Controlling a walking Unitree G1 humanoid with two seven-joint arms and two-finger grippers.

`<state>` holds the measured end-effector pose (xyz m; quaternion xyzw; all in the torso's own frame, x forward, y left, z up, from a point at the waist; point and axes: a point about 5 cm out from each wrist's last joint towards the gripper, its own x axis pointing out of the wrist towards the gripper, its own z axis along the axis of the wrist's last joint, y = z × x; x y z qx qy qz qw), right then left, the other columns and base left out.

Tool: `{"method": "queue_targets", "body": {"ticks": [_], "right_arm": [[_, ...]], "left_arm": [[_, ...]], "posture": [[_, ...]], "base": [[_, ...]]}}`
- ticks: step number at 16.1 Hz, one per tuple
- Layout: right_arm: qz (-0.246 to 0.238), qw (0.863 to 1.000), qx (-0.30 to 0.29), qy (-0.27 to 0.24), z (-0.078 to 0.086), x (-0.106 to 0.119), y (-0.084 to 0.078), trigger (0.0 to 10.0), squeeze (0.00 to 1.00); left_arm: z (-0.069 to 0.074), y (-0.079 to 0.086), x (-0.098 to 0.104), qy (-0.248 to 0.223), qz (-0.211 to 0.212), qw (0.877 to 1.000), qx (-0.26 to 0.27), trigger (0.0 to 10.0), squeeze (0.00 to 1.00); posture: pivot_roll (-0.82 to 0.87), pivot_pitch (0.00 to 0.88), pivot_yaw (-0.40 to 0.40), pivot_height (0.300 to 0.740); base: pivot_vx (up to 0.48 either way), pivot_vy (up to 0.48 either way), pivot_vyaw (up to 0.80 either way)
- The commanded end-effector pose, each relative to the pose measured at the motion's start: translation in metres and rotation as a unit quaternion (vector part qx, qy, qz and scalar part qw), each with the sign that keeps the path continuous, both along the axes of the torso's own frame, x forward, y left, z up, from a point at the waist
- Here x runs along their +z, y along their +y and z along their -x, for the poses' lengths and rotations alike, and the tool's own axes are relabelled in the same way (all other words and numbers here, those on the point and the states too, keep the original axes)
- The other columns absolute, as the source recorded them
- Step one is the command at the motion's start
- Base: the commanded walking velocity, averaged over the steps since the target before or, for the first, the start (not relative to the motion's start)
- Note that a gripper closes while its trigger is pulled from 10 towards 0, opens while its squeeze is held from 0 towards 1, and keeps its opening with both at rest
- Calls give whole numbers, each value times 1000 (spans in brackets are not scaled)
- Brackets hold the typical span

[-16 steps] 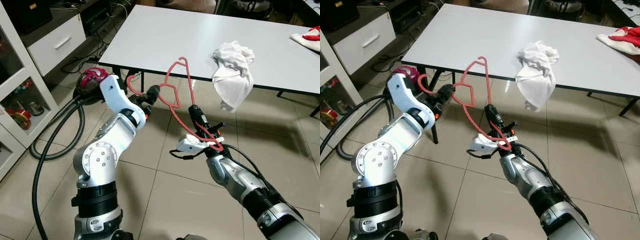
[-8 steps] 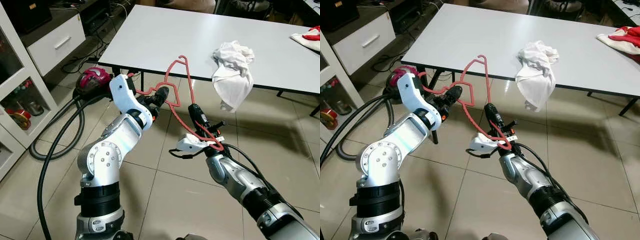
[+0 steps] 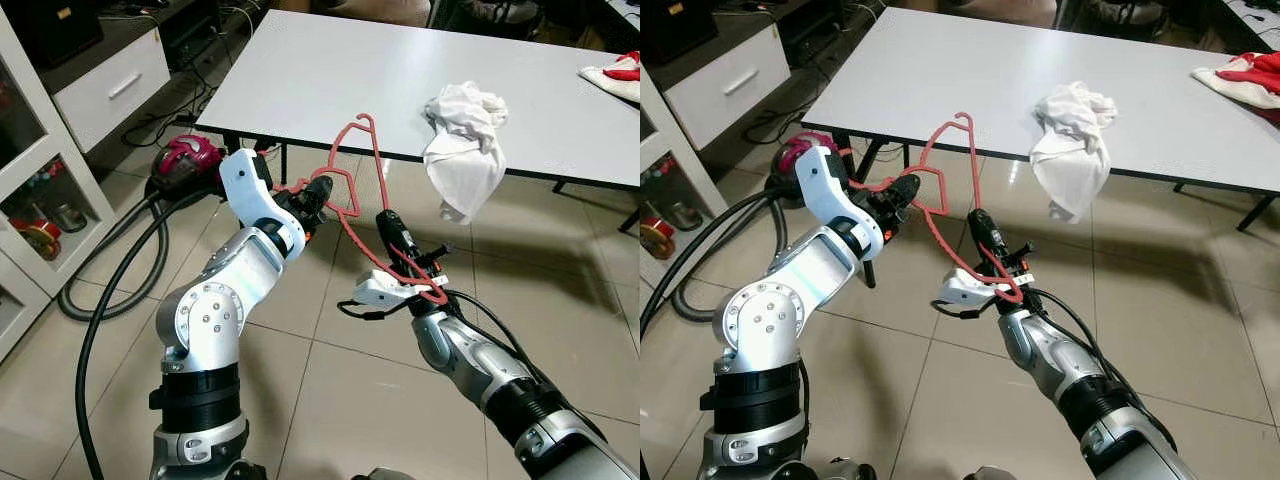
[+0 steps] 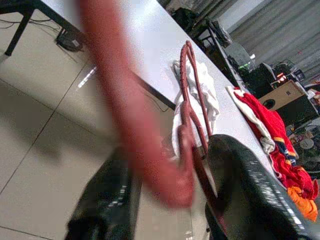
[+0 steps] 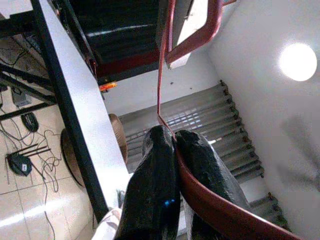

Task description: Hang hanger

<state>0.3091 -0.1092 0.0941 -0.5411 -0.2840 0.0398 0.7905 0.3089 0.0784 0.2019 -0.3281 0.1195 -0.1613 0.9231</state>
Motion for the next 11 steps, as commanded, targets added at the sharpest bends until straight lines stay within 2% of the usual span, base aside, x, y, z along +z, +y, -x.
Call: {"method": "queue_targets", "body": {"ticks": [1, 11], "right_arm": [[-11, 1000, 3, 0, 2, 2, 0, 0, 0], [-21, 1000, -1, 6, 0, 2, 0, 0, 0]], "left_arm": [[-1, -6, 5, -10, 0, 1000, -13, 0, 0], [1, -5, 1, -8, -22, 999, -31, 0, 0]], "posture": [[-62, 75, -23, 740], [-54, 85, -24, 740]], "base": [[0, 0, 0], [0, 0, 0]]}}
